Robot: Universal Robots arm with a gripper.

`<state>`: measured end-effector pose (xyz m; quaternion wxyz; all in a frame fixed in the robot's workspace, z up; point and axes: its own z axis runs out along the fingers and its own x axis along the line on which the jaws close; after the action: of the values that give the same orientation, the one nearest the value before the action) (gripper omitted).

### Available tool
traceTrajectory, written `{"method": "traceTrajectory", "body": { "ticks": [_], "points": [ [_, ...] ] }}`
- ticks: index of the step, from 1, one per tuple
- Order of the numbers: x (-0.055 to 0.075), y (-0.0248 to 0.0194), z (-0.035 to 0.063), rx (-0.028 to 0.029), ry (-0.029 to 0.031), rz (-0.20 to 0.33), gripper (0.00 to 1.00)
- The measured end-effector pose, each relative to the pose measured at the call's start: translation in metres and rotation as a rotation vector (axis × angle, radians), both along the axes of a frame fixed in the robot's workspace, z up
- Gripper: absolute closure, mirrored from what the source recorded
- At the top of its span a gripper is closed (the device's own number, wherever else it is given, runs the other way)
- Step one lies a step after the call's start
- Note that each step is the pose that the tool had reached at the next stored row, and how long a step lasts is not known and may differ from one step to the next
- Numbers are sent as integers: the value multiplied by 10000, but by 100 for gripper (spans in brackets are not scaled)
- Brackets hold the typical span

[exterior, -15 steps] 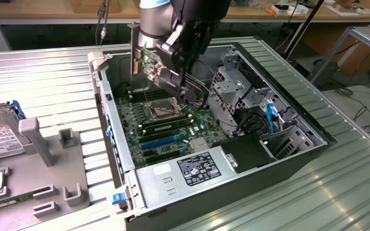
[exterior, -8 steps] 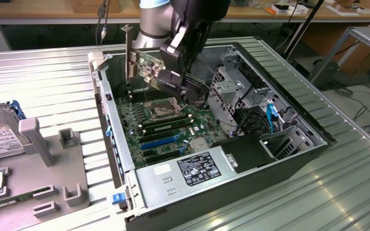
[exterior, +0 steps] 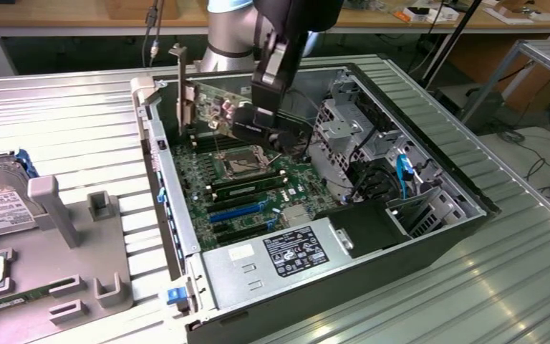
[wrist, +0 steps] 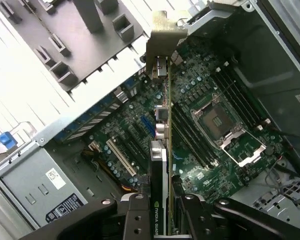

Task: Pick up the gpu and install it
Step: 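Insert the gpu into the slot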

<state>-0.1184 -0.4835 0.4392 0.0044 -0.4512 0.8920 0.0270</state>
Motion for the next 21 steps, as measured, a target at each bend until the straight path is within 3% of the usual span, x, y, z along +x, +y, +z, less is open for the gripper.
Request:
{"method": "traceTrajectory", "body": {
  "ticks": [20, 21],
  "points": [
    [0, 0, 0, 0, 0, 3179, 73],
    [0, 0, 0, 0, 0, 3701, 73]
  ]
}}
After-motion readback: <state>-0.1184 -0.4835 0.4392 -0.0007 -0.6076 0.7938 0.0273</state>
